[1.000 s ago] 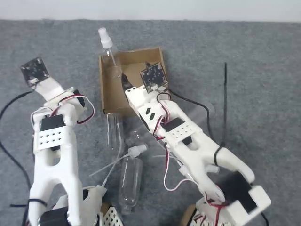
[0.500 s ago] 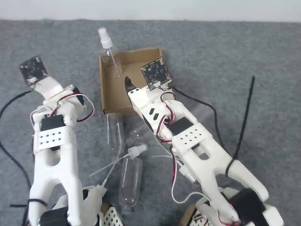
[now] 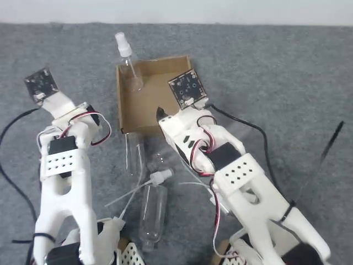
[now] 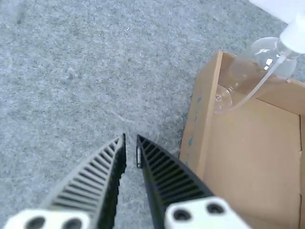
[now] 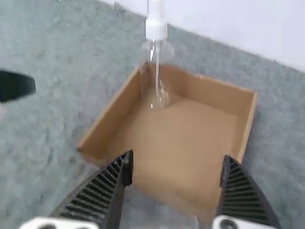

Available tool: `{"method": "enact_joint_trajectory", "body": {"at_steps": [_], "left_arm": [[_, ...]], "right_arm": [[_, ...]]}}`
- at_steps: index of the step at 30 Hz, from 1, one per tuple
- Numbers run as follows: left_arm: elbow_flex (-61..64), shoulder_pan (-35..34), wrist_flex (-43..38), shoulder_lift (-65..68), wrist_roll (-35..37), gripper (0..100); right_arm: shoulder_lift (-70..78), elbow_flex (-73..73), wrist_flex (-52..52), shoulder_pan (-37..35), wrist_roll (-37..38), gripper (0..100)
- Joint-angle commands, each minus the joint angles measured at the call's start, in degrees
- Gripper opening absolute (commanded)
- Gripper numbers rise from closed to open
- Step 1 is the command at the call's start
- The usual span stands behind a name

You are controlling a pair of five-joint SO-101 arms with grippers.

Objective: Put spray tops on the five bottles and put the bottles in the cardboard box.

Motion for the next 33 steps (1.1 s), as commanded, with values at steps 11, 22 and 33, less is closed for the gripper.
{"method": "enact_joint_trajectory", "body": {"at_steps": [11, 22, 33], "left_arm": [[-0.8, -0.1, -1.8, -2.6, 0.0, 3], [-0.8, -0.1, -1.8, -2.6, 0.0, 3], [-0.8, -0.1, -1.8, -2.6, 0.2, 3]], "right_arm": [[-4.2, -4.9, 16.7, 0.0, 6.9, 24.0], [-3.6, -5.1, 26.3, -0.5, 24.6, 23.9], [0.5, -7.2, 33.3, -6.7, 39.4, 24.0]]}}
